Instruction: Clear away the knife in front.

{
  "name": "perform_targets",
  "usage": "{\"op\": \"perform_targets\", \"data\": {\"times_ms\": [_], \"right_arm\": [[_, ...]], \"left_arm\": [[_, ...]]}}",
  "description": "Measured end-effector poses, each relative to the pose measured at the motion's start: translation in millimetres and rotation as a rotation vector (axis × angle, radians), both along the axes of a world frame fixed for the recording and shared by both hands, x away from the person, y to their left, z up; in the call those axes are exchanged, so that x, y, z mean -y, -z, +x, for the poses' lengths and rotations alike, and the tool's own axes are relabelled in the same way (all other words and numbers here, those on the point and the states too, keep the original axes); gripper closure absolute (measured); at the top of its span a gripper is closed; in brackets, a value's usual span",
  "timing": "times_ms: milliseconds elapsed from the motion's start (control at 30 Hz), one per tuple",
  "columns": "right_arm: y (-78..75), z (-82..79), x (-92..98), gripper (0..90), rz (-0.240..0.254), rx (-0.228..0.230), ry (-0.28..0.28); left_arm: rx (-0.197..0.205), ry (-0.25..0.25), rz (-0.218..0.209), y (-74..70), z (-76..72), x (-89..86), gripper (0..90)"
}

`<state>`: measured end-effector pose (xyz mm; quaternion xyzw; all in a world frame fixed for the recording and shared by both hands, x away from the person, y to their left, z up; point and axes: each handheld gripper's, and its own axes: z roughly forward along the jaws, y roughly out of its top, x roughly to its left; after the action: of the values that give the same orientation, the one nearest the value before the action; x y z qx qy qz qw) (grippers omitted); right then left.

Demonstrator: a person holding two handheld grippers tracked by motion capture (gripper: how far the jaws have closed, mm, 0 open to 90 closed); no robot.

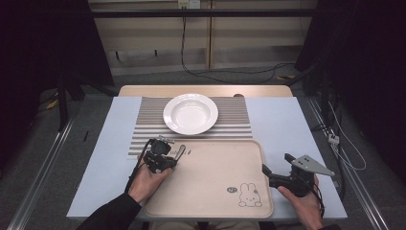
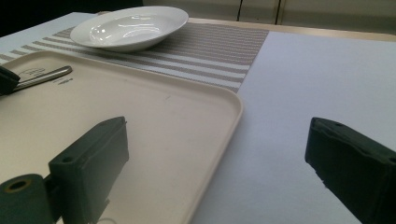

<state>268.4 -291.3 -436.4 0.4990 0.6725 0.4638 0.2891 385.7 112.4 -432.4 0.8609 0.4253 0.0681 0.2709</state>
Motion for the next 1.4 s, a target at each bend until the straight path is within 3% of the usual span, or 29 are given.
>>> {"op": "perform_targets", "data": {"times_ms": [133,233,267,333,433,533,667,733,833,1133,1333,1400], "right_arm": [[0.9,0.5,0.6,5.9,-0.001,-0.003,-0.001],[0.7,0.6,0.5,5.9,0.001,-0.003,-0.001],[0.8,0.6,0.6,5.9,-0.001,-0.001,-0.002],[1.2,0.9,0.8,5.9,0.001,-0.005,0.002],[1.4,0.3,1.4,5.8,0.003,-0.005,0.002],[1.1,-0.6,2.2,5.7,0.002,-0.001,0.005],[1.2,0.2,1.7,5.8,0.002,-0.001,0.003],[1.1,0.5,1.5,5.7,0.003,0.0,0.002],[1.1,0.3,1.9,5.7,0.005,-0.003,0.004],[-0.2,-3.0,2.5,5.8,-0.002,0.003,0.01],[-0.5,-2.9,2.1,5.7,-0.005,0.005,0.011],[-0.5,-2.9,1.6,5.8,-0.007,0.005,0.01]], "left_arm": [[0.024,0.017,0.006,0.7,0.9,2.7,69.1],[0.085,0.03,0.007,-2.3,-1.4,2.2,59.2],[0.106,0.033,-0.007,-3.6,-1.7,1.6,55.0],[0.11,0.045,-0.054,-6.2,-1.5,-0.5,47.4],[0.141,0.055,-0.072,-8.5,-1.9,-0.1,34.7],[0.158,0.079,-0.086,-10.4,-3.7,2.3,28.3],[0.177,0.122,-0.162,-16.1,-7.5,2.5,22.6],[0.194,0.131,-0.174,-18.7,-10.2,3.1,25.2],[0.206,0.198,-0.207,-18.7,-14.2,5.1,43.4],[0.172,0.257,-0.125,-2.7,-12.6,18.0,89.3],[0.142,0.221,-0.043,7.4,-8.0,20.2,90.0],[0.132,0.216,-0.045,9.2,-6.3,18.7,90.0]]}}
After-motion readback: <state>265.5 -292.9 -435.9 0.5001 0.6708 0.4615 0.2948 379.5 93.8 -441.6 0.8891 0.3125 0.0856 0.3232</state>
